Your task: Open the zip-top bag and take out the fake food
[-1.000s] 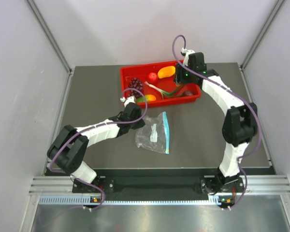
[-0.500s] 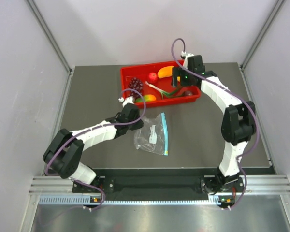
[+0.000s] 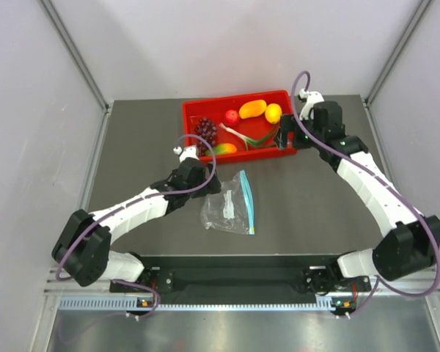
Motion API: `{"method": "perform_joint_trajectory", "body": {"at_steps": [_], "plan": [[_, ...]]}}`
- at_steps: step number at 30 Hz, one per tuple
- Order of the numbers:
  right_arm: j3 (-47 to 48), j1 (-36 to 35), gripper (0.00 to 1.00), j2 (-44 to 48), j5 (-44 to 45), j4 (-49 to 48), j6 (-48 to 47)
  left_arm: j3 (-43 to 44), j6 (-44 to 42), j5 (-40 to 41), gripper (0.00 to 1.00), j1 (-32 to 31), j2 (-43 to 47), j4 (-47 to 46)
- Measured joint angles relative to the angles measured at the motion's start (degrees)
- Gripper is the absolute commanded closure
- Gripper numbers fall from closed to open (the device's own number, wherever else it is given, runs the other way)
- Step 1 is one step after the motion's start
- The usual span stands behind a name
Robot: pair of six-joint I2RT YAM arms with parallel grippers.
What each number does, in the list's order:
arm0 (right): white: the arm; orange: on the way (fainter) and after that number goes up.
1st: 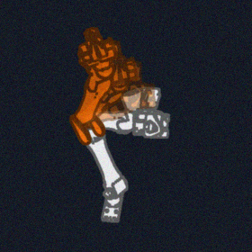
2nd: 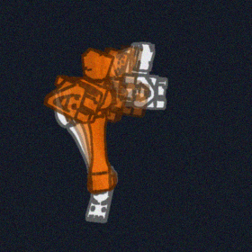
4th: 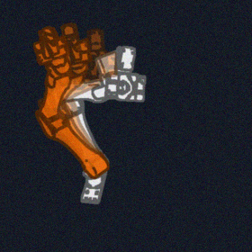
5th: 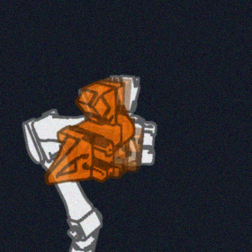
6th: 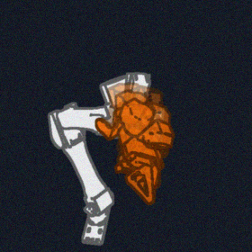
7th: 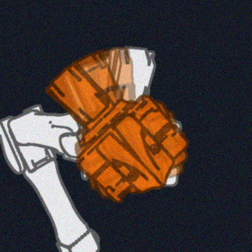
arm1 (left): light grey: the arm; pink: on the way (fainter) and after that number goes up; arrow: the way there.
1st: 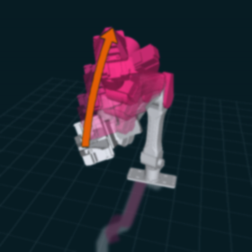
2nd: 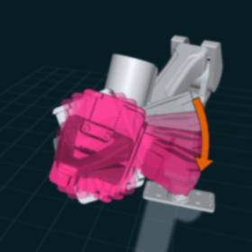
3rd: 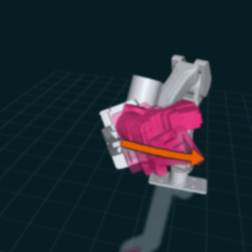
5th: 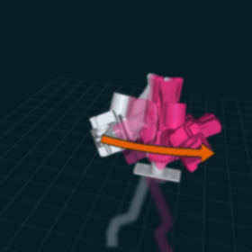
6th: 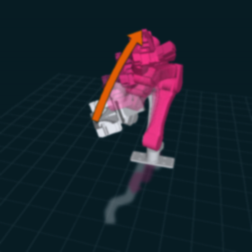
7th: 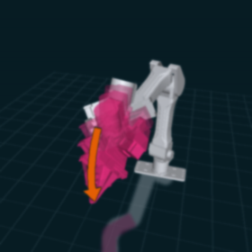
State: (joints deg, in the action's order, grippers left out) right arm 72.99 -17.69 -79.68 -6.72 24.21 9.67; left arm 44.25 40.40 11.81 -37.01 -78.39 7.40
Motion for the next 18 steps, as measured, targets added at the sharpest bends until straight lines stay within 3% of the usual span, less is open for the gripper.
{"method": "perform_joint_trajectory", "body": {"at_steps": [9,18], "plan": [[-11.9,1.9,0.07,13.8,2.0,1.5,0.5,7.7,-3.8,11.7,0.01,0.1,7.2,18.5],[-16.0,10.4,0.05,22.2,4.6,6.2,0.6,28.9,-9.9,25.4,0.01,0.3,12.0,30.3]]}}
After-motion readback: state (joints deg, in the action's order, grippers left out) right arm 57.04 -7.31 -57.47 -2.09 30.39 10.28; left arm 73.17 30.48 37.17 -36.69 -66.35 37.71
